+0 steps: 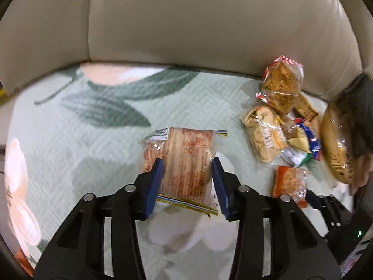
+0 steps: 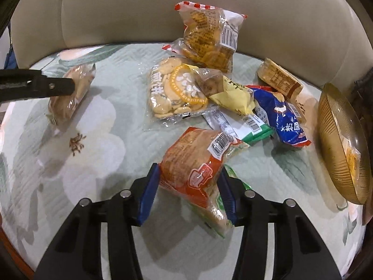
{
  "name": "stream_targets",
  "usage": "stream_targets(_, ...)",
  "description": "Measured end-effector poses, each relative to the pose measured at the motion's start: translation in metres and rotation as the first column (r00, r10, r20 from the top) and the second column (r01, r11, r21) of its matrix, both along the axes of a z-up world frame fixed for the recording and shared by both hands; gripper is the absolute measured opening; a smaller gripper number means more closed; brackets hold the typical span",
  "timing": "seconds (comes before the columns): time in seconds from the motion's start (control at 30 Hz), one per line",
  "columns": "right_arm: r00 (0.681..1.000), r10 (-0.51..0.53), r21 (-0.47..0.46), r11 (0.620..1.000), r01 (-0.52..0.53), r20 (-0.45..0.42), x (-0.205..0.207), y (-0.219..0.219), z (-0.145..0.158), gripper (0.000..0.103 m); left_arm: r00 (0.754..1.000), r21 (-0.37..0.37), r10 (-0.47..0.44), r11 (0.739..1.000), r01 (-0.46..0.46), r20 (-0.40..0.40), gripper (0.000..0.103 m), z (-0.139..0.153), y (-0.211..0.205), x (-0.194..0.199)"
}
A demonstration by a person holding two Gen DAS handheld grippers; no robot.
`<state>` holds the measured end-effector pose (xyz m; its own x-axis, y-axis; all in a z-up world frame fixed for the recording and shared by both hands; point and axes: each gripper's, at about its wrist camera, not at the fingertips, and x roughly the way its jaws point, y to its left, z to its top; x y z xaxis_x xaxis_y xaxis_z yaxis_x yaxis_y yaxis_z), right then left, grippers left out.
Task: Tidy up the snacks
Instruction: 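Grasp the sausage-roll pack with the left gripper, then lift the sausage-roll pack with the left gripper while the right grasps the orange bread bag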
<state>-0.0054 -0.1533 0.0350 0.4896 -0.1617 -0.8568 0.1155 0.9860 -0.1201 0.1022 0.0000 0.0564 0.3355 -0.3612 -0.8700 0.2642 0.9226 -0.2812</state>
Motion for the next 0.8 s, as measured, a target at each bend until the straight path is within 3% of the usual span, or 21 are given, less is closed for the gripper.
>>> stream_targets(0.1,1.0,0.018,0.044,0.999,-0.019,0.004,-0.007,0.001,0.008,0.048,1.0,-0.002,-0.012,1.0,0.012,-0.005,0.042,0.004,0.011,-0.011)
stream_targets(0.2,0.998,0.069,0.076,0.995,-0.07,0.015,-0.014,0.008,0.016,0.037,0.999,-0.001,-0.033,0.999,0.033,-0.019,0.042,0.005,0.022,-0.025)
stream_targets(0.23,0.996,0.088,0.079,0.993,-0.09,0.019,-0.017,0.011,0.018,0.037,0.999,0.01,-0.03,0.999,0.03,-0.018,0.043,0.002,0.023,-0.03)
stream_targets(0.3,0.993,0.117,0.068,0.991,-0.118,0.025,-0.023,0.015,0.019,0.039,1.0,0.036,-0.013,0.999,0.014,-0.025,0.055,-0.002,0.028,-0.035)
stream_targets(0.37,0.993,0.119,0.107,0.987,-0.12,0.007,-0.028,0.008,0.016,0.053,1.0,0.025,0.004,1.0,-0.003,-0.029,0.082,-0.004,0.031,-0.031)
stream_targets(0.4,0.994,0.106,0.147,0.983,-0.105,0.0,-0.032,0.003,0.017,0.065,1.0,0.018,0.009,1.0,-0.008,-0.028,0.086,-0.004,0.029,-0.026)
stream_targets(0.47,0.997,0.08,0.183,0.98,-0.077,-0.007,-0.037,-0.011,0.018,0.068,0.999,0.015,0.007,1.0,-0.006,-0.039,0.095,-0.006,0.024,-0.015)
stream_targets(0.53,0.998,0.056,0.21,0.976,-0.053,-0.006,-0.044,-0.023,0.021,0.082,0.999,0.046,0.002,0.999,0.001,-0.052,0.096,-0.014,0.011,-0.004)
stream_targets(0.6,0.999,0.035,0.235,0.971,-0.033,-0.004,-0.047,-0.032,0.022,0.086,0.998,0.105,-0.002,0.994,0.009,-0.058,0.093,-0.025,-0.003,0.005)
stream_targets(0.63,0.999,0.031,0.251,0.967,-0.028,-0.01,-0.048,-0.034,0.022,0.086,0.998,0.157,0.003,0.988,0.007,-0.064,0.08,-0.032,-0.009,0.009)
stream_targets(0.67,0.999,0.026,0.265,0.964,-0.019,-0.023,-0.048,-0.036,0.021,0.086,0.998,0.189,0.003,0.982,0.009,-0.062,0.074,-0.036,-0.013,0.01)
stream_targets(0.8,0.999,0.012,0.309,0.951,0.004,-0.05,-0.039,-0.036,0.018,0.086,1.0,0.222,-0.027,0.975,0.025,0.008,0.064,-0.029,-0.016,-0.003)
